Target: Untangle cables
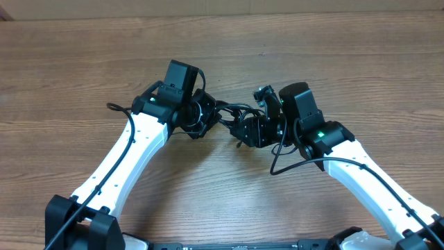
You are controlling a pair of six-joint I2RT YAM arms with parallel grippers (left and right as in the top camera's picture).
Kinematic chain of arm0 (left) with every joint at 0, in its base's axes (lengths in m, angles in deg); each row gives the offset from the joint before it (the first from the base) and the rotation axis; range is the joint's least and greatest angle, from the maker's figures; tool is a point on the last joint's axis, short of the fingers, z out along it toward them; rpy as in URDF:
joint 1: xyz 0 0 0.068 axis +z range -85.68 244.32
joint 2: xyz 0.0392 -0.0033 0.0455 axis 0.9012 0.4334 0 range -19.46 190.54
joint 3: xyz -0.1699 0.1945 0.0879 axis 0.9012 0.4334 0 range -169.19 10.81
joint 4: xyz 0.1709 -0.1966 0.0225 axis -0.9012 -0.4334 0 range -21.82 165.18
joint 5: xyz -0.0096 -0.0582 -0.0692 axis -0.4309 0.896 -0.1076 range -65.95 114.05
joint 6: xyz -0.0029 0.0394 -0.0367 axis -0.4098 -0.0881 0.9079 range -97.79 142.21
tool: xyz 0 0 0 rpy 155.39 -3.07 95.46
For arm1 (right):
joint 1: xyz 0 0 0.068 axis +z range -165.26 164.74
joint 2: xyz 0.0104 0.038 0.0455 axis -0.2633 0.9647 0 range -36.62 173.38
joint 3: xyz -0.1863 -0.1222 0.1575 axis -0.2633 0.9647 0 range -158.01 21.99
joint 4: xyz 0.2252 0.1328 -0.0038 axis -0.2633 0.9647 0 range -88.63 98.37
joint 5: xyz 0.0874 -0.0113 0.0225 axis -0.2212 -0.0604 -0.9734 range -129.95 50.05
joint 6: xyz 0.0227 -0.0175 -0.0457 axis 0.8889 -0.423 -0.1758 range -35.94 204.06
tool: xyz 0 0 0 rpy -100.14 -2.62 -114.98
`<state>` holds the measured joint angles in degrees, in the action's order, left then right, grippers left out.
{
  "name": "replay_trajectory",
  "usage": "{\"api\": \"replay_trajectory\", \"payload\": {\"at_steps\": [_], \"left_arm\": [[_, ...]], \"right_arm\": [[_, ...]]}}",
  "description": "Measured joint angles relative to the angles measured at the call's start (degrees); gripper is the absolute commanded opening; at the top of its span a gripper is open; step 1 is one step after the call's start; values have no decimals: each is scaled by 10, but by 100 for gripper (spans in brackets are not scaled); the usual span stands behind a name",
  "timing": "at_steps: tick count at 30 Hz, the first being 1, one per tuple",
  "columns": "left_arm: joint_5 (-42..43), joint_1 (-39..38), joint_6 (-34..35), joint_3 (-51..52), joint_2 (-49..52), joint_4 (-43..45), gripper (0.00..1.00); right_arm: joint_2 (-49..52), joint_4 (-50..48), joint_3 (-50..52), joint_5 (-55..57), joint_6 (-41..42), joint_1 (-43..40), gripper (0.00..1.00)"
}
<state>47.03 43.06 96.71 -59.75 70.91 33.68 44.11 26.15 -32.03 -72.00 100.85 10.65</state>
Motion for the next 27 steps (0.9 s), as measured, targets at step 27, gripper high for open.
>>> {"api": "replay_trajectory", "payload": {"at_steps": [27], "left_arm": [[25, 0, 2, 0, 0, -1, 4]], "right_arm": [[7, -7, 0, 23, -3, 0, 4]]}}
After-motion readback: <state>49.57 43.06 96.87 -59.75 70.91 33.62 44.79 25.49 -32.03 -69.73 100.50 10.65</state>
